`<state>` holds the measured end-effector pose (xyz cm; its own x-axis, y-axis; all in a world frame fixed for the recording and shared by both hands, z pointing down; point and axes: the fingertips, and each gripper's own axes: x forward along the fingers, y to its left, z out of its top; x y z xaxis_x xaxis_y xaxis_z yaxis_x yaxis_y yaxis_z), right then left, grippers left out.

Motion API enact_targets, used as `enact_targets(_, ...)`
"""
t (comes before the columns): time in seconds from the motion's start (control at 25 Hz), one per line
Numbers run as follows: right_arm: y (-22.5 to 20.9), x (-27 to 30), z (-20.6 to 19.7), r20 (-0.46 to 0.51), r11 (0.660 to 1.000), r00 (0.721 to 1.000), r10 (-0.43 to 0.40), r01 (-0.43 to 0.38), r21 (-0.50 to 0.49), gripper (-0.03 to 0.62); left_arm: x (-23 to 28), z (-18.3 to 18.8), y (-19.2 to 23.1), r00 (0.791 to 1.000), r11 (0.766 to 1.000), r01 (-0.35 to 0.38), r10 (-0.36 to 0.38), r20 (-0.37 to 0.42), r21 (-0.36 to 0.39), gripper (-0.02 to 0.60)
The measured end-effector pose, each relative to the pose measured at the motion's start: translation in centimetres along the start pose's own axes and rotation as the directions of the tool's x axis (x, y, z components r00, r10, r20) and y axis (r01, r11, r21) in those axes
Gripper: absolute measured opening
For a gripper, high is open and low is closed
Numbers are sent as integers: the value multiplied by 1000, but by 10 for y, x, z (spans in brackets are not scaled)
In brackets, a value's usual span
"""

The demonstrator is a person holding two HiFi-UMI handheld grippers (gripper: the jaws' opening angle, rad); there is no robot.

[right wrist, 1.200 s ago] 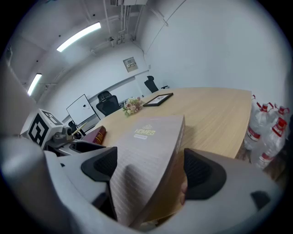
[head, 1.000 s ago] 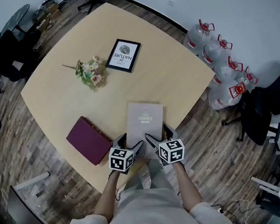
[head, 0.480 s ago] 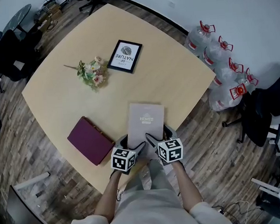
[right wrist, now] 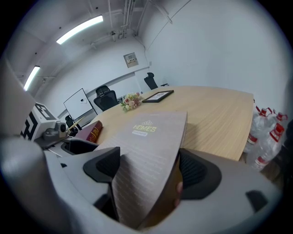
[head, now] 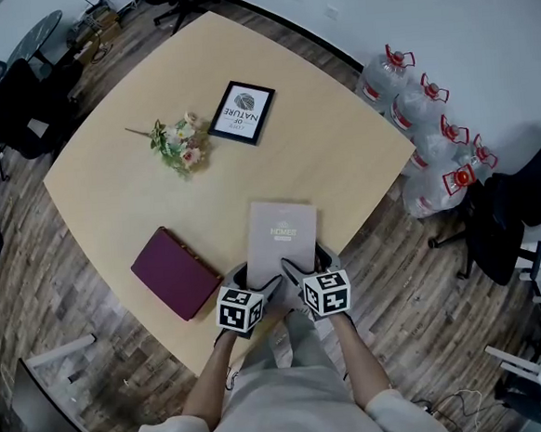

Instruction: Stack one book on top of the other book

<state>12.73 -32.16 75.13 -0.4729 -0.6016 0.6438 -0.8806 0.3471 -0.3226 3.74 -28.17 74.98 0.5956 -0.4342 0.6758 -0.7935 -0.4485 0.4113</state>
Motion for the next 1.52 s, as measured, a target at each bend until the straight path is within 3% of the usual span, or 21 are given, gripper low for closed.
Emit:
enact_targets(0.52, 10, -17, 12, 39, 998, 999, -15, 17, -59, 402, -16, 6, -7, 999, 998, -40, 38, 36, 42, 367)
enact_targets(0.76, 11, -28, 25, 91, 997, 995, -30, 36, -67, 402, -23, 21, -12, 996, 993, -63, 57, 68, 101, 355)
enact_targets(1.52, 25, -62, 92, 231, 985, 973, -10, 49, -166, 400, -54, 77, -29, 974, 986, -100, 71, 213, 130, 347)
